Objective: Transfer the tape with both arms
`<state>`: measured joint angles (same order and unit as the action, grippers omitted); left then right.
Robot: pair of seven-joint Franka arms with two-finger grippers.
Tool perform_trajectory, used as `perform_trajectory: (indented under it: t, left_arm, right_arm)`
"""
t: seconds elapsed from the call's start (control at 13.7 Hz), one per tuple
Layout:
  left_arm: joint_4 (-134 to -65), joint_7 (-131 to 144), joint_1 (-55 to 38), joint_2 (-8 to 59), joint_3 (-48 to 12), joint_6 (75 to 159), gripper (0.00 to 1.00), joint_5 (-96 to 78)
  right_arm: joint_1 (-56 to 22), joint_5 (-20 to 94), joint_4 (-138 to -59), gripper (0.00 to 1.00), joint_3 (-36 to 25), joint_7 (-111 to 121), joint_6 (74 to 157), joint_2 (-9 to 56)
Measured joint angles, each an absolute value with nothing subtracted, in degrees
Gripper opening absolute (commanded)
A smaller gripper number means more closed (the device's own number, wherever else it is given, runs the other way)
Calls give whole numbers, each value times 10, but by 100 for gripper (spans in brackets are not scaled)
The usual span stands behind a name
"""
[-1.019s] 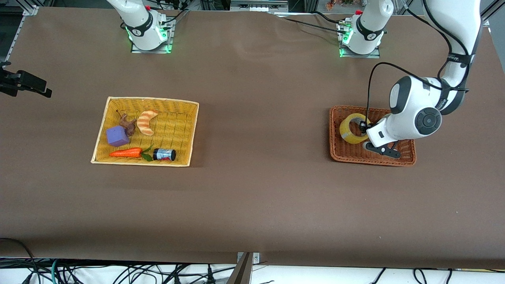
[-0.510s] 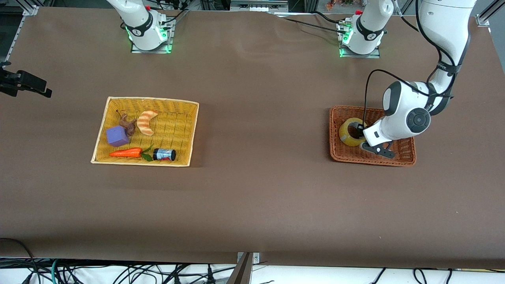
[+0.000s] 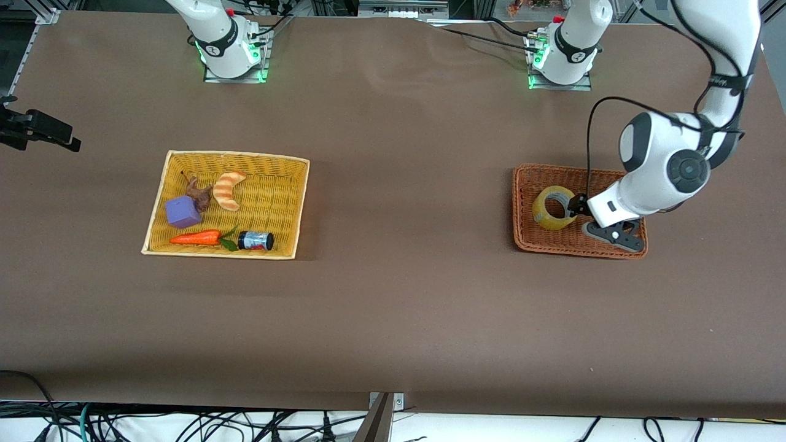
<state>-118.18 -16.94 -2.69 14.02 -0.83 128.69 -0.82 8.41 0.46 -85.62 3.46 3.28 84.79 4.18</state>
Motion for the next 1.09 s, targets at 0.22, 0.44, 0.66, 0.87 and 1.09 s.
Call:
perform_trajectory:
  t: [0.22, 0.44, 0.66, 0.87, 1.09]
  left_arm:
    - [-1097, -169, -29, 93, -9, 1167, 100, -7]
    - [-979, -161, -30, 75, -8, 1011, 100, -7]
    - [-891, -149, -29, 73, -4, 910, 100, -6]
    - [-851, -126, -28, 74, 5, 870, 100, -6]
    - [-848, -111, -29, 76, 6, 864, 100, -6]
  right_arm:
    - [84, 5, -856, 100, 35, 33, 848, 42]
    - [84, 5, -856, 100, 35, 33, 848, 42]
    - [84, 5, -856, 100, 35, 33, 848, 42]
    - [84, 5, -856, 100, 34, 33, 848, 42]
    - [84, 5, -856, 100, 34, 33, 848, 42]
